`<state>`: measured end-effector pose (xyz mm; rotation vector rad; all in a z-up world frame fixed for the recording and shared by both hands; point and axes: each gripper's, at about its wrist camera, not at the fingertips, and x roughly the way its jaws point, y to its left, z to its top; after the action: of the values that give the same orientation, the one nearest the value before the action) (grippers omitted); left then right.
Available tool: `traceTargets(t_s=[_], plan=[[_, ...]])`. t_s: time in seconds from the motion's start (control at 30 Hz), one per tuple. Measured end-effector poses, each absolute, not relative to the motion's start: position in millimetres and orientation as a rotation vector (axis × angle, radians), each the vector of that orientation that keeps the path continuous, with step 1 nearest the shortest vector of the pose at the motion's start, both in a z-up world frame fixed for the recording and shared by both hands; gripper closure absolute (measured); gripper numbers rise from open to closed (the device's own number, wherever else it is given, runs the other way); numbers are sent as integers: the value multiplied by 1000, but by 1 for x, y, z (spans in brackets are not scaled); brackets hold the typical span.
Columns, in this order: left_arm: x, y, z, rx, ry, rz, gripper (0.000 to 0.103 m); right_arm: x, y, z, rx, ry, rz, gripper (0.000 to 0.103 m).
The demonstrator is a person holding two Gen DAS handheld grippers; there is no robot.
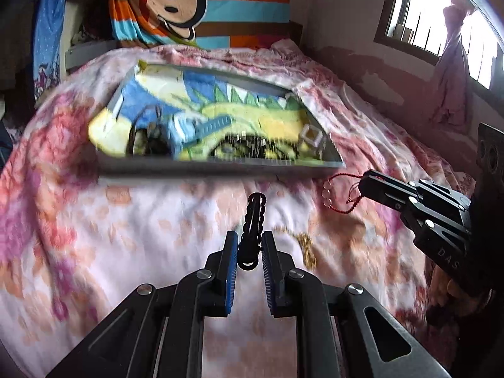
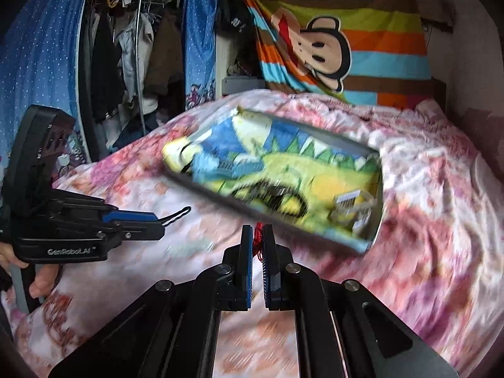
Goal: Organize jewelry
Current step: 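Carry the hair clip and red bracelet into the tray and open both tools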
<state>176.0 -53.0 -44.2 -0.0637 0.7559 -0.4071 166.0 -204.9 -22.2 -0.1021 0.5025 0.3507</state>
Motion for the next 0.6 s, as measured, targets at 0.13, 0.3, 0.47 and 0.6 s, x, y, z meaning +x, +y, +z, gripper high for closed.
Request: traceTargets(t_s=[0.13, 0.3, 0.47, 0.6], plan=[[205, -62, -25, -70, 697, -392, 89, 193, -218, -18, -75, 463, 316, 98], [249, -72, -13, -126, 676, -359, 89, 222, -235, -31, -7, 468, 276, 98], [283, -87, -25, -137, 701, -334, 89, 243, -249, -55, 67, 520, 247, 98], [298, -102, -42, -87, 738, -329, 88, 248, -256, -68, 112, 546, 229, 98]])
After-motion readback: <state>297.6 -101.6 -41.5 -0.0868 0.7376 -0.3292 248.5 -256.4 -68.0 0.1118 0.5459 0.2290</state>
